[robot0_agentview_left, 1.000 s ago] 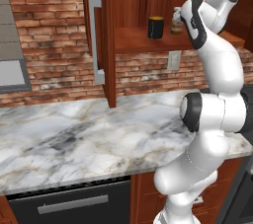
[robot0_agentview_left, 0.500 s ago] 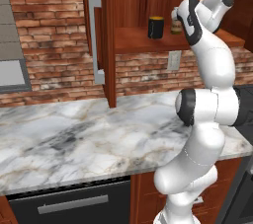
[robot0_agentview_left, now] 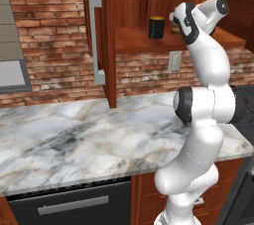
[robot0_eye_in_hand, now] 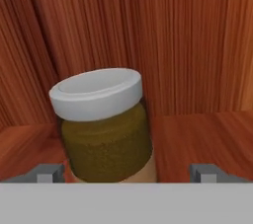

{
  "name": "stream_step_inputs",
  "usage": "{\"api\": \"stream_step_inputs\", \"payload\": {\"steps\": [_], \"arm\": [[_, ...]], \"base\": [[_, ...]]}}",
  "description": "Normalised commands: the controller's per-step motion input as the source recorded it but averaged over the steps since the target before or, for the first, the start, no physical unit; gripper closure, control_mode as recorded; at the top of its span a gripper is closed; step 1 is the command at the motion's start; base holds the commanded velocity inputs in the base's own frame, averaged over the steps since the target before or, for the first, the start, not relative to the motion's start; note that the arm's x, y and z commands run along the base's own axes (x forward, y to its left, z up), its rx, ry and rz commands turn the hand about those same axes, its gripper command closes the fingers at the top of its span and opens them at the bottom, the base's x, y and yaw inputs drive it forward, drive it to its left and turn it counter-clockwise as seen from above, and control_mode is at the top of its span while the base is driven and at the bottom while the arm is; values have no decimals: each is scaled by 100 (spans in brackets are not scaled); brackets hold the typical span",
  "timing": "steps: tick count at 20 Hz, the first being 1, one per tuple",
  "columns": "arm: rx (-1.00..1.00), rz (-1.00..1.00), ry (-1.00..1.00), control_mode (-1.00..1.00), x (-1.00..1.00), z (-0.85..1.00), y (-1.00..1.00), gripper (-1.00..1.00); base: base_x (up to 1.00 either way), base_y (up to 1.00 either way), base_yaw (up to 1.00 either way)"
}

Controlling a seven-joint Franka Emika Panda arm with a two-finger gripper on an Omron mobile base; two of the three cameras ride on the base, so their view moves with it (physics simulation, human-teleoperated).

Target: Take the cinnamon bottle from the cabinet and place it on the dining table, next to the plate with the cupcake. Then take the chocolate from the dining counter and place it on the cupcake plate.

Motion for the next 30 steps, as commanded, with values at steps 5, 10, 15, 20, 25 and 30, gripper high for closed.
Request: {"api": "stream_step_inputs", "payload": {"steps": [5, 10, 15, 20, 25, 30], "arm": [[0, 0, 0, -100, 14, 0, 0, -100], [0, 0, 0, -100, 15, -1, 0, 100], [-1, 0, 2, -100, -7, 0, 3, 100], [0, 4, 0, -100, -93, 0, 15, 100], [-2, 10, -2, -100, -100, 0, 24, 100], [-10, 14, -3, -100, -100, -3, 31, 100]], "base": [[0, 0, 0], [0, 0, 0], [0, 0, 0], [0, 0, 0], [0, 0, 0], [0, 0, 0]]}}
